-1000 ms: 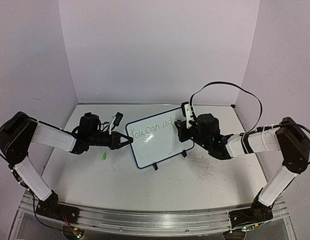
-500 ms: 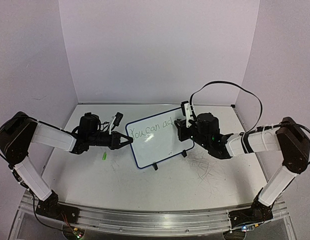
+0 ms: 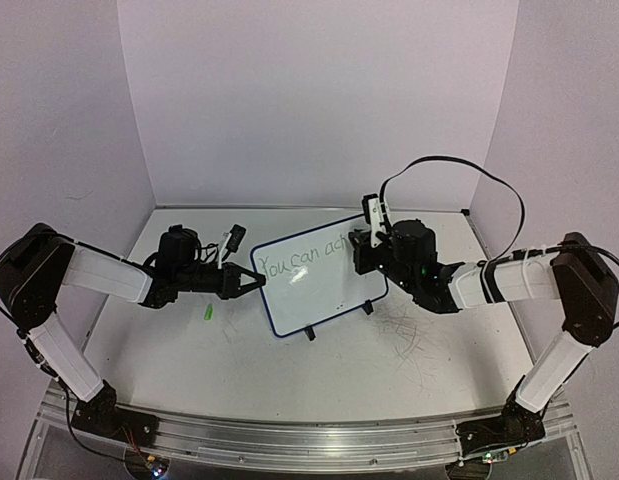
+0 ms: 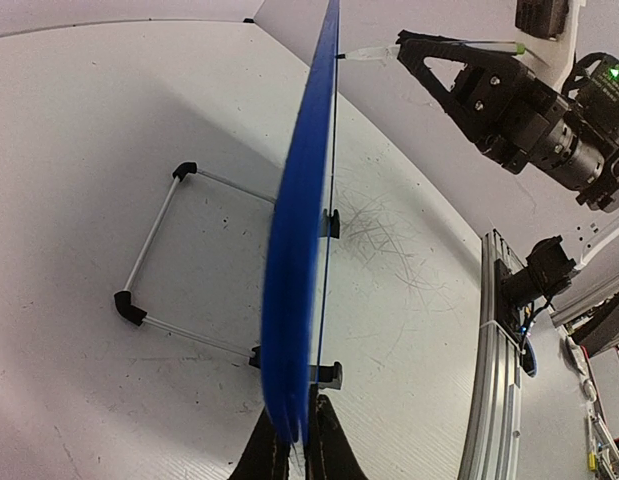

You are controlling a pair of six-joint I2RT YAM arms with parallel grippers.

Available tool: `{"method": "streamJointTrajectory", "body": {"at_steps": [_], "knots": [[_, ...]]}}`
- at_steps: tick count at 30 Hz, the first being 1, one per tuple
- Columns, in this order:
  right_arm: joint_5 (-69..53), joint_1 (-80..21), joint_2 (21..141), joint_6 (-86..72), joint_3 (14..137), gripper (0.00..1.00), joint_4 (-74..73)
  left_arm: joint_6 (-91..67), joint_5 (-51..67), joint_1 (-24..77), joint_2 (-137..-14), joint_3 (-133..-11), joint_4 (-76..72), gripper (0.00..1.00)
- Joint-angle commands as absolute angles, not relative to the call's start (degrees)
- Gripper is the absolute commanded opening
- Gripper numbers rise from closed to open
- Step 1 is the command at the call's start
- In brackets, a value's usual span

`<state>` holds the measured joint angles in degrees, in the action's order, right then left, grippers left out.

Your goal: Write a sentence on the whiteboard

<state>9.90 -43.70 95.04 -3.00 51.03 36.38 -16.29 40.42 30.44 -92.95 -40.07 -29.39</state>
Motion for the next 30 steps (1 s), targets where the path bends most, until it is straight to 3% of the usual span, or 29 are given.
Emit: {"method": "streamJointTrajectory", "body": {"at_steps": [1,30], "knots": [[13.0,-43.7,95.0,-3.6,52.0,0.00,36.5,-12.0,36.7,30.3,-94.0,-40.9,-25.8,0.00],[7.7,-43.4,89.0,-6.1,48.4,0.00,37.8,-12.1,36.7,30.3,-94.3,-41.0,-25.8,0.00]]}}
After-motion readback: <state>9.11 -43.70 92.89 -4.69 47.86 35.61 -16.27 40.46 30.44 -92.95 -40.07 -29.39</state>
